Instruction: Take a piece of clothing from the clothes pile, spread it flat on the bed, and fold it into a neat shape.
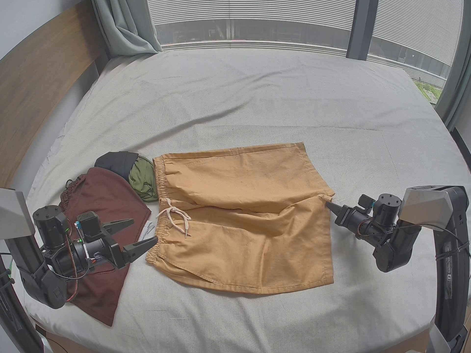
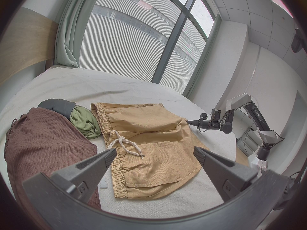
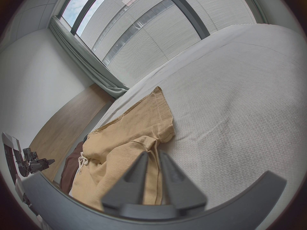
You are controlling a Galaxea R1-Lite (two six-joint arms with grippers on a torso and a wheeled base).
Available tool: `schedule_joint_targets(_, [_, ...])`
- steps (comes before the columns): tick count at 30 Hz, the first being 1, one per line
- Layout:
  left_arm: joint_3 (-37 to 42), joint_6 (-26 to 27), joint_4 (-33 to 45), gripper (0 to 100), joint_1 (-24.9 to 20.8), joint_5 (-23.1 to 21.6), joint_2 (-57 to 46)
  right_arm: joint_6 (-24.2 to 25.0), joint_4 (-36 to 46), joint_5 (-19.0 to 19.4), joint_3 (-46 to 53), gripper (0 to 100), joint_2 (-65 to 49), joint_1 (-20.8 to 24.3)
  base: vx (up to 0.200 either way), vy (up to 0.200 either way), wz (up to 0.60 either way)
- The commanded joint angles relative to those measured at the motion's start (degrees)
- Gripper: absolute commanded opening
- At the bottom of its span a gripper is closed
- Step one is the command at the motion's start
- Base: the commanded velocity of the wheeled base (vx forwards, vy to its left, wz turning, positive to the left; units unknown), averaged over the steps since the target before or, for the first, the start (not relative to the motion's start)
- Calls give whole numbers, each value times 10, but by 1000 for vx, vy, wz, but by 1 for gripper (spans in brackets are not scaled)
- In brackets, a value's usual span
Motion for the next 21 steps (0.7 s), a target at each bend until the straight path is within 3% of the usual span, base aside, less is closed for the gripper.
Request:
schedule_joint_targets(1, [0,0,0,100,0,0,1,-4,-1,-5,2,100,-7,1,0,0,0])
schedule_joint_targets(5, [1,0,0,100,2,0,1,-30,0,-10,45,100,-54,-4,0,0,0])
schedule_joint_targets(12, [2,-1,0,100,3,0,1,-33,1,8,133,100,-142,3,0,0,0])
schedule_joint_targets(16, [8,-5,0,100,6,1,-1,-39,2,44,232,100,-217,23,0,0,0])
schedule_joint_targets(21, [8,-8,0,100,7,0,-1,-97,2,76,294,100,-228,39,0,0,0])
